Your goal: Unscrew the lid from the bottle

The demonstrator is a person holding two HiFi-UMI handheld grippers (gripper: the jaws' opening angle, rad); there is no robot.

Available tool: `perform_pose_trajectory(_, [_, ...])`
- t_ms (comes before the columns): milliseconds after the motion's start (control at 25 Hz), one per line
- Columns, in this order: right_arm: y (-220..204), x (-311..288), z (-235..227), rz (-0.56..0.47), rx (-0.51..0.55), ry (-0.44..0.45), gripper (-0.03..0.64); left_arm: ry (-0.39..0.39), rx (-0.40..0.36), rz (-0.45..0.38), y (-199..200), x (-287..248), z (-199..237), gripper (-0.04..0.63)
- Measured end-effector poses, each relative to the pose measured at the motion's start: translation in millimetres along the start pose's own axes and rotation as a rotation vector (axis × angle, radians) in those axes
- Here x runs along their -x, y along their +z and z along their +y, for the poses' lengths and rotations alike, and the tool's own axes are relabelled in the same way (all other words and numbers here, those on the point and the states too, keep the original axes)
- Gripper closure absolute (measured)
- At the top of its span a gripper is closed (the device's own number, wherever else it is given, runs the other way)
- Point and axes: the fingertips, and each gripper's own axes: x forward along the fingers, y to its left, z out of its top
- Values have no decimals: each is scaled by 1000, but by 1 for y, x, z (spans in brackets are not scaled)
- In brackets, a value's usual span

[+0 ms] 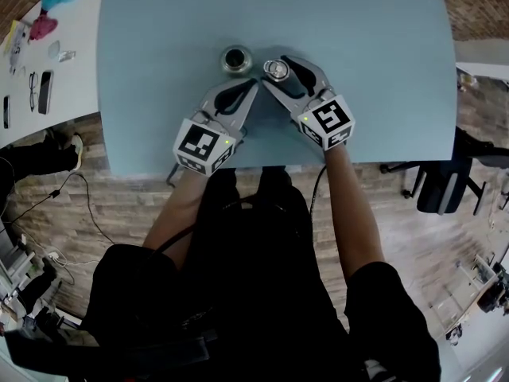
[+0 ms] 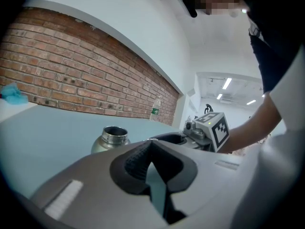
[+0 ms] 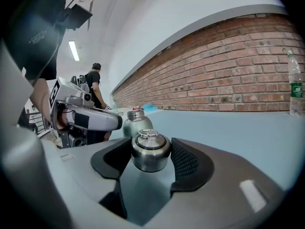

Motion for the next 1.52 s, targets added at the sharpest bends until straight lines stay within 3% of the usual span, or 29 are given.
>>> perform_pose_trajectory(800, [-18, -10, -26, 121, 40, -121, 354, 2, 2, 5, -2, -6, 4, 597])
perform_pose_trajectory(1520, [-30, -13, -26, 192, 26, -136, 353, -4, 9, 41, -19, -11, 4, 597])
